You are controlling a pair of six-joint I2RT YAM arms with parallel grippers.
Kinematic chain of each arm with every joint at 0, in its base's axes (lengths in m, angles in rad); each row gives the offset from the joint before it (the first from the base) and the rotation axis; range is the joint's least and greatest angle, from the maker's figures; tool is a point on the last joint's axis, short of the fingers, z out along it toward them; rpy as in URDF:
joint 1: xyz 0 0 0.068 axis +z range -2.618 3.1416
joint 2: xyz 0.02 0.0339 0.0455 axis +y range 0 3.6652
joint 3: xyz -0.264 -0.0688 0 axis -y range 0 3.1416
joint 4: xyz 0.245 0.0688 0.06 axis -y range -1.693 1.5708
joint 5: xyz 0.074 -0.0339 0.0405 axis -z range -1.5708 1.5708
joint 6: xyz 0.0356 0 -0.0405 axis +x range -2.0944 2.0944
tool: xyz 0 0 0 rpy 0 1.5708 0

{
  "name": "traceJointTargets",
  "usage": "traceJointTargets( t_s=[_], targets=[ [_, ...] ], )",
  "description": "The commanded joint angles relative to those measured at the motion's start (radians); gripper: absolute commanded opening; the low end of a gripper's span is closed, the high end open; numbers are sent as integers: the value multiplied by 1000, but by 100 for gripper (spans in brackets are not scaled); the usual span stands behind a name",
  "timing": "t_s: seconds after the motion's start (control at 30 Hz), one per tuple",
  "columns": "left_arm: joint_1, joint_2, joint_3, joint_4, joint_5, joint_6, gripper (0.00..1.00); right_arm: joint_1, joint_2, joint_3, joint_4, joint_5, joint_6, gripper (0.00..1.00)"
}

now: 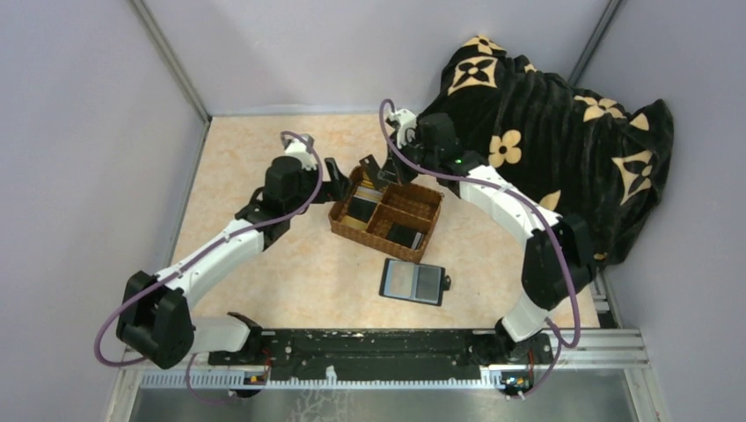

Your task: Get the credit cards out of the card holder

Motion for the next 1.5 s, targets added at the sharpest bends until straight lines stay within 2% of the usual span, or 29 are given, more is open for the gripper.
traceJointTargets(
  t_s=[0.0, 0.2, 0.4, 0.9, 1.17, 1.47],
  targets=[
    [56, -38, -23, 14, 56, -6, 96, 23, 117, 163, -135, -29, -118, 0],
    [66, -51, -36, 20, 77, -8, 96, 65, 271, 336, -271, -39, -175, 0],
    [69, -60, -62, 20, 73, -4, 97, 92, 349, 388, -330, -53, -207, 0],
    [87, -59, -89, 35, 82, 0, 98, 144, 572, 671, -652, -11, -336, 0],
    [91, -54, -91, 42, 93, 0, 98, 158, 623, 717, -722, 20, -378, 0],
    [94, -49, -94, 44, 104, 1, 98, 160, 615, 667, -619, 59, -336, 0]
  ],
)
